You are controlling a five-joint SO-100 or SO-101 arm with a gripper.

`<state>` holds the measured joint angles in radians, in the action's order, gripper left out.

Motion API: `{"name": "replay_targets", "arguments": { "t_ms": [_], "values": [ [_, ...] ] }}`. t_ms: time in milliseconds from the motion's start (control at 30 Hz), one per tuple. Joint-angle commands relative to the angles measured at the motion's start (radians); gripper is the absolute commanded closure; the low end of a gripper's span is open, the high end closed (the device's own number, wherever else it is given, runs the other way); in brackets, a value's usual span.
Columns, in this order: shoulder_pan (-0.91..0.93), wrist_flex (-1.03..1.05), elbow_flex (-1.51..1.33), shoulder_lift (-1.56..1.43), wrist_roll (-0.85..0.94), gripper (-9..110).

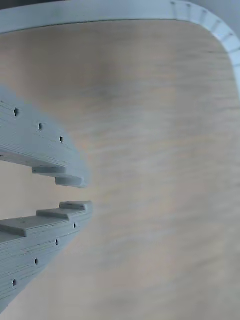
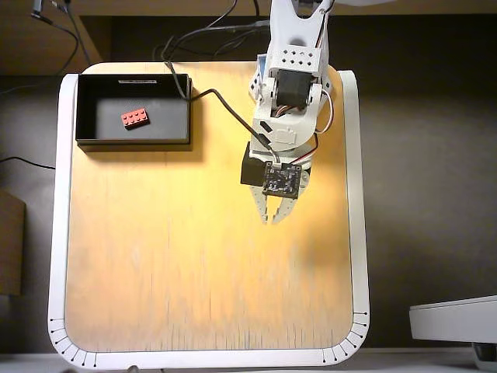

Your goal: Grasp a lego block and put it in the bin.

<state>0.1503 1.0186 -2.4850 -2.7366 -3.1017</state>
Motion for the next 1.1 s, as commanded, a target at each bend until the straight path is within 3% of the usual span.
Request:
{"name": "replay_targets", "arguments": {
  "t_ms": [0,833,1067],
  "values": [
    [-0.04,-0.041,-0.067,-0.13,-0.005,101],
    [-0.087,-0.1,-0.591,-0.506,-0.037,101],
    [-0.081,-0.011,-0.686,-0.558,-0.012,101]
  ]
}}
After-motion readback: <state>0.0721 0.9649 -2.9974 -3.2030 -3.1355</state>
